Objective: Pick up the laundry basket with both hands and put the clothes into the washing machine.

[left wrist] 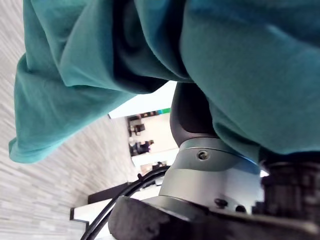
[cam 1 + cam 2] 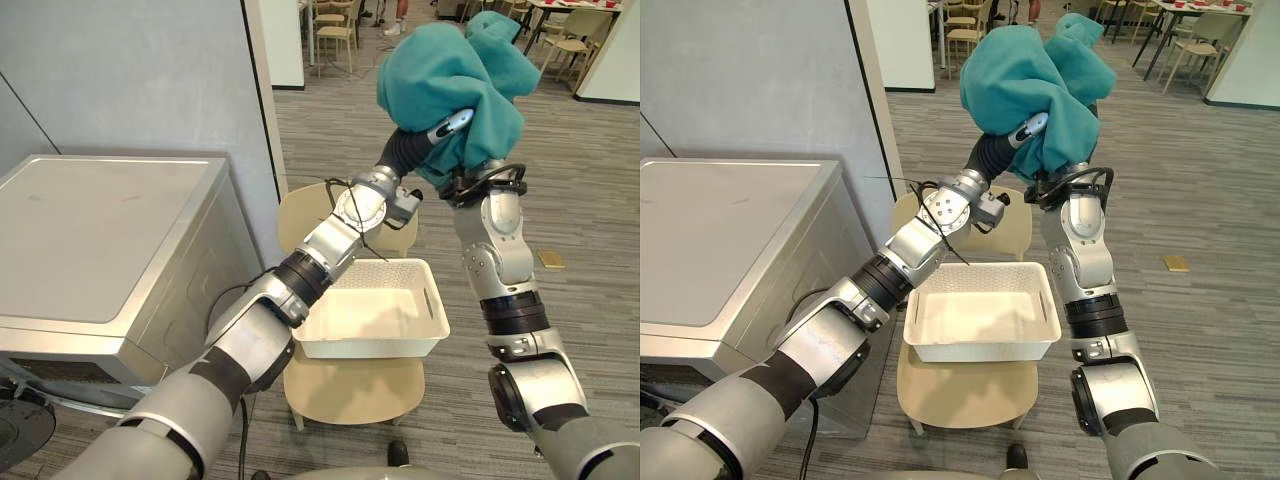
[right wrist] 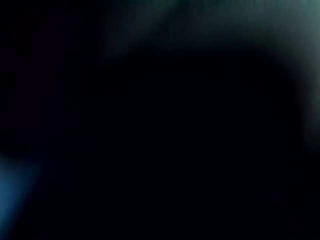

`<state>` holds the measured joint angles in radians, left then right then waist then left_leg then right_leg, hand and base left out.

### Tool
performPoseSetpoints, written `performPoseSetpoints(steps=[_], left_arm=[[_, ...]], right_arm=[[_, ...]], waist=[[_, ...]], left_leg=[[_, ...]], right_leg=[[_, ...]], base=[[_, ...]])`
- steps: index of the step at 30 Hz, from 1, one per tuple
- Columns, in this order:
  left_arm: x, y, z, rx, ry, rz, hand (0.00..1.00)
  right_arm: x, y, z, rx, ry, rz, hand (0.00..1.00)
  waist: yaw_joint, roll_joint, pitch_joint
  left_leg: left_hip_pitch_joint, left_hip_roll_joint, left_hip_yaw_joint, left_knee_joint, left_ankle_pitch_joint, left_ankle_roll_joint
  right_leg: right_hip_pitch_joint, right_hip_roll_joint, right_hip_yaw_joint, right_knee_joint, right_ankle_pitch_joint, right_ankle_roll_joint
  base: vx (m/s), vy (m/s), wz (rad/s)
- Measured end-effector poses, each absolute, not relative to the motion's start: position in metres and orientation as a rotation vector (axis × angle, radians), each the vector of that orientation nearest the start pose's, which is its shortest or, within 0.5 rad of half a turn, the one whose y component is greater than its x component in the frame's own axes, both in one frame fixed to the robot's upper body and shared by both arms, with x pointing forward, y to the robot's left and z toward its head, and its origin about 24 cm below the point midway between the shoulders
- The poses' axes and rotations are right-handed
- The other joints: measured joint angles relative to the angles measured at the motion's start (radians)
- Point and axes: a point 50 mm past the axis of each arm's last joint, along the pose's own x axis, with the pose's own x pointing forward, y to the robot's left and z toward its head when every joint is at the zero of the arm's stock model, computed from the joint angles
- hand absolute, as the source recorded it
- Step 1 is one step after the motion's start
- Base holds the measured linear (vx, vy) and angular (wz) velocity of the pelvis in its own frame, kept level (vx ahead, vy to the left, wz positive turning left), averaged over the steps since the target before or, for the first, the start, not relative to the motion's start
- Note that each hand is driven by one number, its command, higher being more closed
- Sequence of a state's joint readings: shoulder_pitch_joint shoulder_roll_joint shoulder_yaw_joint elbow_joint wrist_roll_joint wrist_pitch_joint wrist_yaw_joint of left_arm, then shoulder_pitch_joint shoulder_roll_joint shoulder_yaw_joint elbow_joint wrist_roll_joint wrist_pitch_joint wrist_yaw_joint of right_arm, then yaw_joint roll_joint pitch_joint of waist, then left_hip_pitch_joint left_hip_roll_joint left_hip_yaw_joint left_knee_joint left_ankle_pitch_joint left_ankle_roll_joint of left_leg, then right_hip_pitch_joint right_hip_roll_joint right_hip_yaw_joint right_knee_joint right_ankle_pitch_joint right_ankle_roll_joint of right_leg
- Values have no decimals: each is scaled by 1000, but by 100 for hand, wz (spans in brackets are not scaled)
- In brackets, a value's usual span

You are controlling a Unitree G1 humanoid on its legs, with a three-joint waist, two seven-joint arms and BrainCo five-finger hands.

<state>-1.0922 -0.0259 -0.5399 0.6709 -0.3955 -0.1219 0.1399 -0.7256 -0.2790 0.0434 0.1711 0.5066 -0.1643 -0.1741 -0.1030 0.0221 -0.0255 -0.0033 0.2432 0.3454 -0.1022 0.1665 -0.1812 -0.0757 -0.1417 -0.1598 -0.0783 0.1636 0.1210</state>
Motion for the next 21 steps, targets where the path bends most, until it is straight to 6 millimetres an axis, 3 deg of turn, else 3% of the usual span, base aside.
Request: performPoseSetpoints(steps=[15, 16, 21], left_arm=[[359, -33, 214, 67, -397, -523, 100], [360, -32, 215, 66, -400, -518, 100], [361, -25, 221, 76, -422, -508, 100]], right_arm=[[341, -154, 230, 312, -622, 41, 100], [340, -154, 229, 312, -619, 43, 0], [335, -161, 229, 320, -633, 25, 0]], waist=[[-1, 1, 0], [0, 1, 0], [7, 1, 0]], left_leg=[[3, -1, 9, 0, -3, -4], [3, -1, 8, 0, -3, -4], [3, -1, -1, 0, -3, -4]], right_leg=[[3, 0, 8, -16, 12, 1], [4, 0, 7, -16, 12, 1], [10, 0, -1, -16, 11, 2]], base=[[-8, -2, -2], [0, 0, 0], [-14, -5, 5]])
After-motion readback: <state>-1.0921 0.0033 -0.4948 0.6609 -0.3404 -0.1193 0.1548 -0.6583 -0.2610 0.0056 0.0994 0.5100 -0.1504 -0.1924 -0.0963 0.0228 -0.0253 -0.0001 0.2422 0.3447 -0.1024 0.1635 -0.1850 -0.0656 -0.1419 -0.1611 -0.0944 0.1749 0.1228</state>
